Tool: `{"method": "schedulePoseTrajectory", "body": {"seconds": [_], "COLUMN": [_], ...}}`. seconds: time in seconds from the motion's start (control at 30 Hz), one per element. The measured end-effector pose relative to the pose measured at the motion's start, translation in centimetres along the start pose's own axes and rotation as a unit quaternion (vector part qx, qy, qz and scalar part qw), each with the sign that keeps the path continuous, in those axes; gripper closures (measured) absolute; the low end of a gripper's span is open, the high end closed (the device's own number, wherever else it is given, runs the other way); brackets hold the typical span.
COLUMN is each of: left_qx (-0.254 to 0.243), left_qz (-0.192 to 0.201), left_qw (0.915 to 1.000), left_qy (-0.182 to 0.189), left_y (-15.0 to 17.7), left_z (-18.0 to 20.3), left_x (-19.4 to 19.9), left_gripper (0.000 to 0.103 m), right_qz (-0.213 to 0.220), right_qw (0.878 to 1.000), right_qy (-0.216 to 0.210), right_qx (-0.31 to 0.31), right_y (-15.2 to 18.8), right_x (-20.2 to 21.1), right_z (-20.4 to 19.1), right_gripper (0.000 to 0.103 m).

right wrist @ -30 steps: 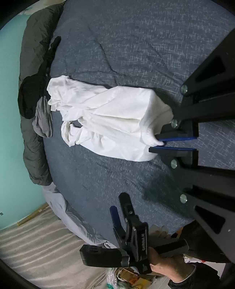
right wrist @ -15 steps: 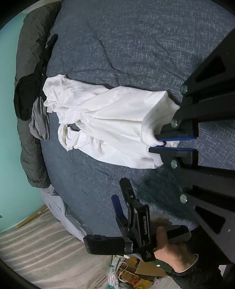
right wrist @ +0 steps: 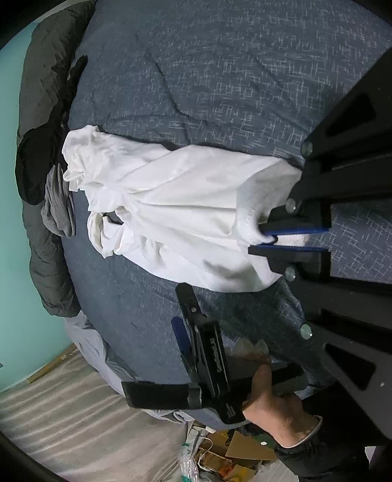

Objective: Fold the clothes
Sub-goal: 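Drag the shirt hem toward the body with the right gripper to straighten it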

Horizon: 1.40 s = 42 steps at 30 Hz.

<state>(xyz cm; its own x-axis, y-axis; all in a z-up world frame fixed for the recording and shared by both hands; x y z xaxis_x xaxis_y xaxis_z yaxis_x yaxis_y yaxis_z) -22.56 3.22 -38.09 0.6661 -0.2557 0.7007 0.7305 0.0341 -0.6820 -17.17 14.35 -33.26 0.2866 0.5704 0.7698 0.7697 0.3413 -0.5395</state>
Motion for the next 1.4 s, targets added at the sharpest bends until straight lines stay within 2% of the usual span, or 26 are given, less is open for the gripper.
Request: {"method": "schedulePoseTrajectory", "body": {"seconds": [0.33,0.6,0.67,0.73,0.87,0.93,1.17,1.4], "left_qx": [0.005,0.016,0.011,0.008,0.010,0.010,0.010,-0.004], "left_qz": [0.006,-0.001,-0.004,-0.008,-0.011,-0.012,-0.031,-0.057], "left_qw": [0.9999,0.9998,0.9998,0.9998,0.9998,0.9999,0.9990,0.9979], "left_qy": [-0.012,-0.016,-0.017,-0.016,-0.011,0.000,0.032,0.029], "left_y": [-1.2,-1.4,-1.3,-1.2,-1.4,-1.5,-1.1,-0.3], "left_z": [0.0,-0.9,-1.0,-1.1,-1.4,-1.3,-0.3,0.0], "left_x": [-0.3,-1.7,-2.2,-2.6,-3.1,-3.2,-3.9,-5.3], "left_gripper": [0.000,0.000,0.000,0.000,0.000,0.000,0.000,0.000], "right_qz": [0.001,-0.018,-0.024,-0.029,-0.022,-0.012,-0.024,-0.034], "right_qw": [1.000,1.000,0.999,0.999,0.999,0.998,0.993,0.993], "right_qy": [-0.002,0.014,0.016,0.020,0.029,0.034,0.024,0.008], "right_qx": [0.011,-0.006,-0.015,-0.022,-0.035,-0.049,-0.109,-0.110], "right_y": [-0.5,-0.5,-0.5,-0.6,-1.7,-2.7,-5.0,-4.9], "right_x": [-0.7,-1.5,-1.3,-0.7,0.5,0.5,-3.3,-5.9], "right_z": [-0.2,1.5,2.1,2.7,4.1,5.0,6.7,5.6], "right_gripper": [0.098,0.094,0.088,0.077,0.071,0.063,0.062,0.062]}}
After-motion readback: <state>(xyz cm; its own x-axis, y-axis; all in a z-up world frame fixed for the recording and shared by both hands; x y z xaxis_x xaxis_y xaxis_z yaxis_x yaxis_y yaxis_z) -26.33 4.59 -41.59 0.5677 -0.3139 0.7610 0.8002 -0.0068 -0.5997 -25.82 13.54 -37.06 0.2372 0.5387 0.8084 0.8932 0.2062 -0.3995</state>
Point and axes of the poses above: each gripper's, at about its wrist camera, not at the fingertips, and x roughly against the way its jaws point, z to its right, y to its underside, the point moved 10 cm from there along -x, roughly the way its jaws point, and after that the axes turned 2 degrees about -x, right-handed, at the moved point
